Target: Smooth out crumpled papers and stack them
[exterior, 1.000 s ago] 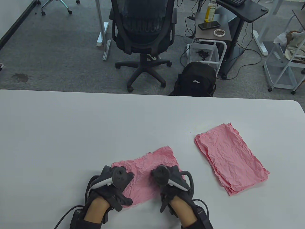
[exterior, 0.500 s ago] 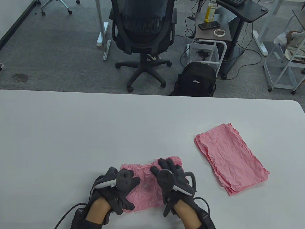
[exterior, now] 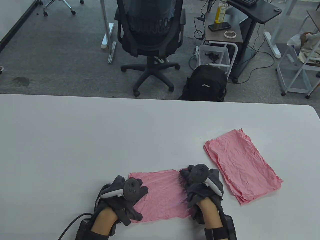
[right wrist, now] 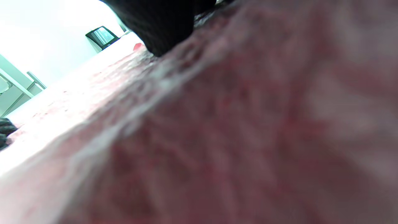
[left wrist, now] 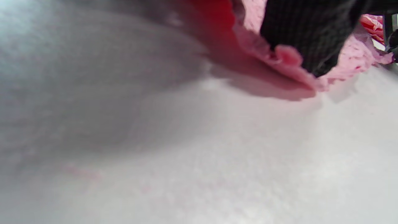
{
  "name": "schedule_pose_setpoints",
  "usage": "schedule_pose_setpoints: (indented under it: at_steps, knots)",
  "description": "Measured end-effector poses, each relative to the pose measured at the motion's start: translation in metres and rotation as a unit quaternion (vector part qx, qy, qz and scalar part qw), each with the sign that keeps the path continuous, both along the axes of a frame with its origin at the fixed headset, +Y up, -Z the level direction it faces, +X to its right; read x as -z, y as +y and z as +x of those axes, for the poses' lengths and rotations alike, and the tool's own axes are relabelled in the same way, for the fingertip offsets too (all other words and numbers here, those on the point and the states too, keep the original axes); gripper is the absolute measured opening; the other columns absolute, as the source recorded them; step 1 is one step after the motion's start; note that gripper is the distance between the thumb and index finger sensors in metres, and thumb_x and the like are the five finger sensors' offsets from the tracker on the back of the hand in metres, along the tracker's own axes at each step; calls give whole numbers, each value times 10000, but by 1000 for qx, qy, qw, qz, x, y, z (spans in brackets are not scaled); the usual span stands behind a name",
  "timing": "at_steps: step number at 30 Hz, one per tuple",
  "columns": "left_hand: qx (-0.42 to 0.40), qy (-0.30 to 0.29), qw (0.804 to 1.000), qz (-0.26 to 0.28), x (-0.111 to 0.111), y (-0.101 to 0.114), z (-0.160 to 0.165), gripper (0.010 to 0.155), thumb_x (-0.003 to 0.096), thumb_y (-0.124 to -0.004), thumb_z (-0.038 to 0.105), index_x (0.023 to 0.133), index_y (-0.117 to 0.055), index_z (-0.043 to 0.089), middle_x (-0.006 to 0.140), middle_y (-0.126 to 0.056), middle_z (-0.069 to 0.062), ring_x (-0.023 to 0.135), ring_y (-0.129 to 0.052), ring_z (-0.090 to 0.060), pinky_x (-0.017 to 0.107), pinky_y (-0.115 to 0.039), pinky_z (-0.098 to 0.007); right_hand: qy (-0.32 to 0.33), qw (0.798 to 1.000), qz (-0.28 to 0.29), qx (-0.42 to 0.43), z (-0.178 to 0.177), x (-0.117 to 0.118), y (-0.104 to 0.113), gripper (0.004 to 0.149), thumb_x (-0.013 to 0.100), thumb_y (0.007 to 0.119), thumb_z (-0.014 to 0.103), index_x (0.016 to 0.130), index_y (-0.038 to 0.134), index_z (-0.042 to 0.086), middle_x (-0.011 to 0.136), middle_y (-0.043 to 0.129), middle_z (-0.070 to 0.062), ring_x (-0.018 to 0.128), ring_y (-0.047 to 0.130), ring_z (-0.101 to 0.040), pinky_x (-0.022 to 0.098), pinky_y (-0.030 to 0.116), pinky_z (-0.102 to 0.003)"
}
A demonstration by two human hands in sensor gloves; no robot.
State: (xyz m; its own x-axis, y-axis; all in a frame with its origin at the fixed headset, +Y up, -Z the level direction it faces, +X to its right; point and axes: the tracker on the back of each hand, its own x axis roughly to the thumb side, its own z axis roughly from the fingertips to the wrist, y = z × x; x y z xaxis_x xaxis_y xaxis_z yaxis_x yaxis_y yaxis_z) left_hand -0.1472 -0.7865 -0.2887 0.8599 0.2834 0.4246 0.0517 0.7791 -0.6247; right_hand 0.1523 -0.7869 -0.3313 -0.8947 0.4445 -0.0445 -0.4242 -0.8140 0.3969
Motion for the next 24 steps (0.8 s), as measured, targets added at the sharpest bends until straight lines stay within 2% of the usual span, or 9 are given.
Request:
schedule_pose_setpoints:
  at_steps: [6,9,11,14,16,18,20,22,24]
  knots:
    - [2,10,1000,2,1,0,-7,1023,393,-868,623,1134,-239,303,1136,-47,-48,1113,-33,-362,746,-144,-693,-77,988,108,-74,8,-11,20,658,486,787,297,1044,483,124,1100,400,-260,956,423,-556,639,411,-680]
    - [-6,10,1000,0,3,-2,-10,1034,393,-870,620,1132,-222,299,1133,-32,-49,1109,-19,-366,743,-124,-694,-106,983,67,-133,-4,-15,20,663,484,792,436,977,659,14,1064,505,-313,926,478,-594,622,431,-701]
    - [-5,10,1000,2,3,-2,-10,1032,396,-867,622,1133,-223,295,1134,-35,-54,1108,-22,-369,743,-127,-695,-87,977,68,-185,-16,-16,16,724,471,798,466,985,576,8,1061,498,-301,924,502,-573,623,448,-689]
    - [-4,10,1000,2,3,-2,-10,1030,394,-868,620,1134,-230,293,1134,-39,-57,1108,-27,-373,741,-133,-699,-69,971,135,-187,-25,-13,21,513,447,855,373,857,754,81,1028,621,-231,908,590,-529,619,494,-667]
    - [-3,10,1000,3,3,-2,-10,1028,397,-865,619,1134,-228,290,1134,-36,-63,1107,-26,-375,742,-133,-698,-58,972,176,-143,-24,-13,24,427,451,851,331,859,777,226,1086,499,-191,939,556,-505,631,502,-656]
    - [-6,11,1000,2,3,-2,-10,1030,396,-864,619,1135,-228,288,1133,-35,-62,1106,-23,-376,741,-130,-697,-74,965,251,-13,-18,-17,32,395,446,853,279,834,796,237,1082,507,-229,937,552,-545,609,538,-681]
    - [-6,12,1000,1,4,-2,-10,1031,395,-866,619,1134,-227,290,1132,-32,-58,1105,-19,-374,739,-125,-697,-103,962,233,93,-8,-18,37,405,443,846,265,838,762,237,962,741,-245,788,824,-500,526,711,-615]
    - [-5,13,1000,2,4,-2,-10,1029,396,-865,618,1134,-228,291,1132,-33,-59,1105,-22,-376,740,-127,-696,-138,945,201,220,2,-18,35,481,424,859,221,867,680,174,731,957,-114,560,1023,-346,397,839,-517]
    - [-4,13,1000,2,4,-2,-10,1028,396,-862,618,1135,-227,291,1132,-32,-63,1105,-21,-376,740,-127,-696,-169,930,129,299,8,-19,29,630,420,866,213,938,538,69,708,919,-104,521,1008,-328,385,823,-512]
